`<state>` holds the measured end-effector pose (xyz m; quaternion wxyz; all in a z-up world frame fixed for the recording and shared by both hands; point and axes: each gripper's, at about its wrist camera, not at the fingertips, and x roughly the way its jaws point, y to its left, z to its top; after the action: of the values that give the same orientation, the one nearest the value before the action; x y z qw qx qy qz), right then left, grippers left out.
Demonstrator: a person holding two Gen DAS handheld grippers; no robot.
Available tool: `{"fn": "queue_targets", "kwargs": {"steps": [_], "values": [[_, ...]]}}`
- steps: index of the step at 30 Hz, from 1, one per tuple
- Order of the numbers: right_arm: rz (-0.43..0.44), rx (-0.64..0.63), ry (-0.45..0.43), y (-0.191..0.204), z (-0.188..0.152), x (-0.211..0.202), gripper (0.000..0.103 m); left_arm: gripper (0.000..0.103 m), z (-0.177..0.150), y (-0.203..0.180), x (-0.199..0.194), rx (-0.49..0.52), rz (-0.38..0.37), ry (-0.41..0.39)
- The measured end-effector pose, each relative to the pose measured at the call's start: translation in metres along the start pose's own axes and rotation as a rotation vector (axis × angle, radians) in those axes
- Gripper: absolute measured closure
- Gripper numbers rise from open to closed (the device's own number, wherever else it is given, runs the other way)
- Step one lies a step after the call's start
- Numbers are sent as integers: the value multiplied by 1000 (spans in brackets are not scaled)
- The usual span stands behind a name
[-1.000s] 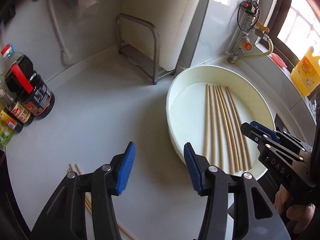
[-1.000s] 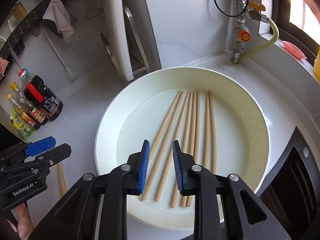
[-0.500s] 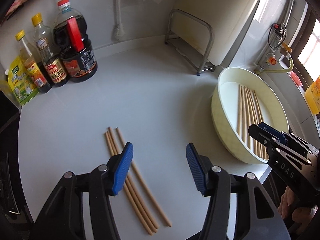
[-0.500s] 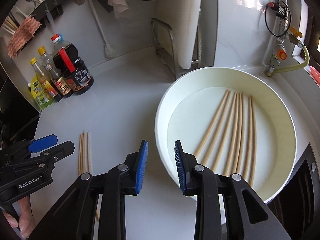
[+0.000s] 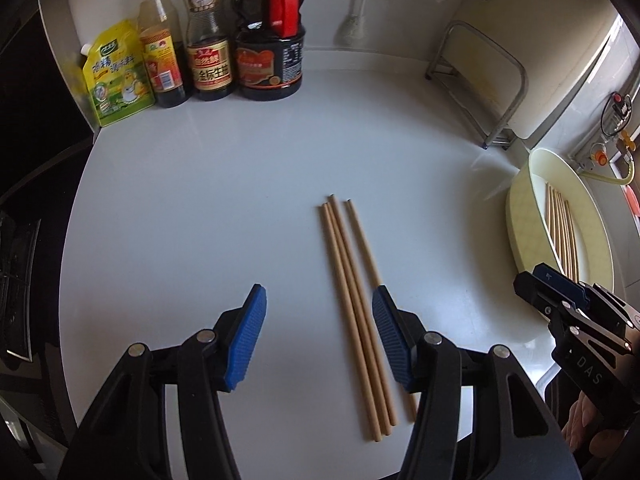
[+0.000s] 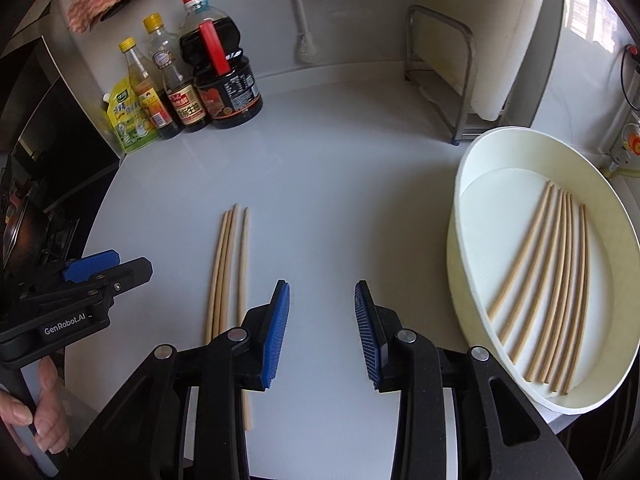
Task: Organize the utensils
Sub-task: 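Withdraw both open tools from the basin back to the chopstick pile, then lower both open tools toward the remaining chopsticks, separating one with the right tool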
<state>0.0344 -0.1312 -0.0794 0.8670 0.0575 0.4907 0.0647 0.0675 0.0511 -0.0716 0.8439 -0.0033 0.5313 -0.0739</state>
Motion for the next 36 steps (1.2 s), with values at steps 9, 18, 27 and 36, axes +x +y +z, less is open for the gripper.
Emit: {"fn": "queue_targets", "kwargs": {"steps": [9,18,27,36], "values": [[29,-48,57,28,-10,25,67,44,-19,31,14,-77,36,26],[20,-64,95,38,-18,51,65,36,-32,41,28,-107,61,40],[27,-93,127,48,-25,73,65,31,-41,42,43,-109,95,56],[-2,-137,149,58,-32,85,64,31,-45,40,45,-104,100,59]]}}
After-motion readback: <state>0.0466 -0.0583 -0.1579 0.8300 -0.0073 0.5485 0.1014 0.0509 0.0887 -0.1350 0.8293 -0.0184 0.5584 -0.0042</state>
